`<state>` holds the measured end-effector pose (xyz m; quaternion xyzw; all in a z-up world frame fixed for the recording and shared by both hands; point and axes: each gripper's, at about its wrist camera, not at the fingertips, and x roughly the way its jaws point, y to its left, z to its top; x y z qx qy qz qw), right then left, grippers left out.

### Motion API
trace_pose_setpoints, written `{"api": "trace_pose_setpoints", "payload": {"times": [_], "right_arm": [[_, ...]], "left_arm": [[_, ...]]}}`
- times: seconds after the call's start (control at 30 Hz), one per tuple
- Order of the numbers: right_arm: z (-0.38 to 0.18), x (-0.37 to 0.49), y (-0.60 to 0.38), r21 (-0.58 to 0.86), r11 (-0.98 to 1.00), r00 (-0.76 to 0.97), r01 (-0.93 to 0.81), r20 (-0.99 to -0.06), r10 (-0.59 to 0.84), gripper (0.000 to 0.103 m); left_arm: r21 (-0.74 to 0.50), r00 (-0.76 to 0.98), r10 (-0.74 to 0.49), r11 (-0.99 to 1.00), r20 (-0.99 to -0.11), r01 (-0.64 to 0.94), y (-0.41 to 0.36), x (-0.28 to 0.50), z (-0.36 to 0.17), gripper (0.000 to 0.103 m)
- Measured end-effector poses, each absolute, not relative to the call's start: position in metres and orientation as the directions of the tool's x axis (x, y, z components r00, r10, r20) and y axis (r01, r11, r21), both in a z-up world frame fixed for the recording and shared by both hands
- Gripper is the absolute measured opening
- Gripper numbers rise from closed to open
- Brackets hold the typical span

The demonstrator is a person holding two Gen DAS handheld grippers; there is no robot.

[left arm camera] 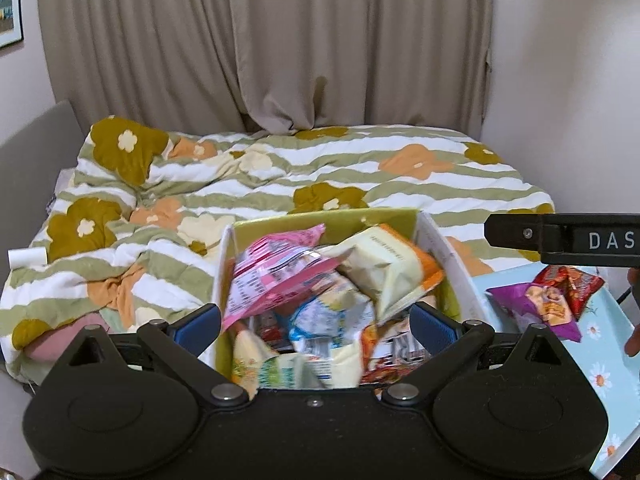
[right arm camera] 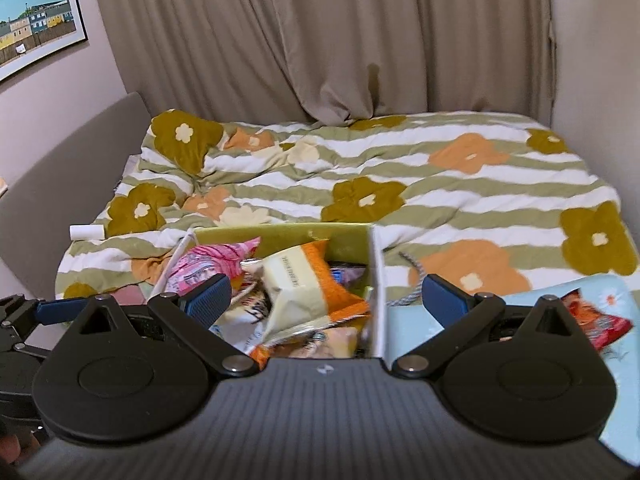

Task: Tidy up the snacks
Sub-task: 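Grasp the purple bag with left tool while right tool grasps the red cartoon bag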

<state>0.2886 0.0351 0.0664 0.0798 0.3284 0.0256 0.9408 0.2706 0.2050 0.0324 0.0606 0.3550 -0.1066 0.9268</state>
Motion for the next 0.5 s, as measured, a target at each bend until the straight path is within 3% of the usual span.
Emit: {"api": "trace_pose_setpoints", "payload": {"times": [0.5], "right_arm": [[0.077, 0.246, -0.105, 0.170, 0.985, 0.793, -0.017, -0.598, 0.117, 0.103]], "left_arm": [[-0.009, 0.739, -0.132, 0.986, -0.661, 0.168, 0.083, 0.237, 0.042, 0.102]]}}
